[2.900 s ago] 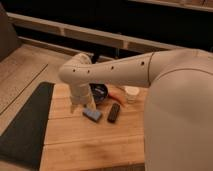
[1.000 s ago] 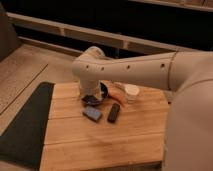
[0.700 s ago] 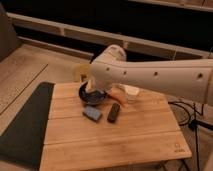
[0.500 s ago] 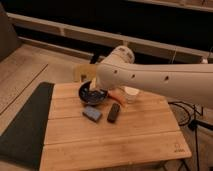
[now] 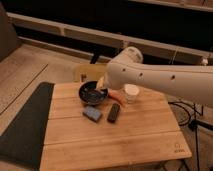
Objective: Place the ceramic cup in the ceramic bowl
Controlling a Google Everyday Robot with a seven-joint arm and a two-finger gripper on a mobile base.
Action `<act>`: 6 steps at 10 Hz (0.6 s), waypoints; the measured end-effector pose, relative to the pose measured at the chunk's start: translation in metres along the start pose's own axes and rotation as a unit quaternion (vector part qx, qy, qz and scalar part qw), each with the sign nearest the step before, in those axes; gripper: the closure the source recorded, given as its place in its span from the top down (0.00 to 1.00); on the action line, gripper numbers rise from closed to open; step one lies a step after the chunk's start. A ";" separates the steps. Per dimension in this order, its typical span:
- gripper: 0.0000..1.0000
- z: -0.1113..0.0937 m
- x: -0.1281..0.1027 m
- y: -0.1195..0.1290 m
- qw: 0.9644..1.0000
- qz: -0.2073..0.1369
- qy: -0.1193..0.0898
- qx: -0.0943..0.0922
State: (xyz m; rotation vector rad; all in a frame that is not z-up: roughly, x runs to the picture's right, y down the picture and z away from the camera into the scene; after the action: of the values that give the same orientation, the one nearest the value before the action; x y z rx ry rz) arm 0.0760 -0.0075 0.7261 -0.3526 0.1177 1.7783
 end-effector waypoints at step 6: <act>0.65 0.001 -0.016 -0.075 0.999 0.044 -0.019 -0.015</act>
State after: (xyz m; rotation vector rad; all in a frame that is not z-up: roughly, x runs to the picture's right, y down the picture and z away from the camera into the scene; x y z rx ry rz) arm 0.1507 -0.0039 0.7401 -0.3390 0.0807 1.8751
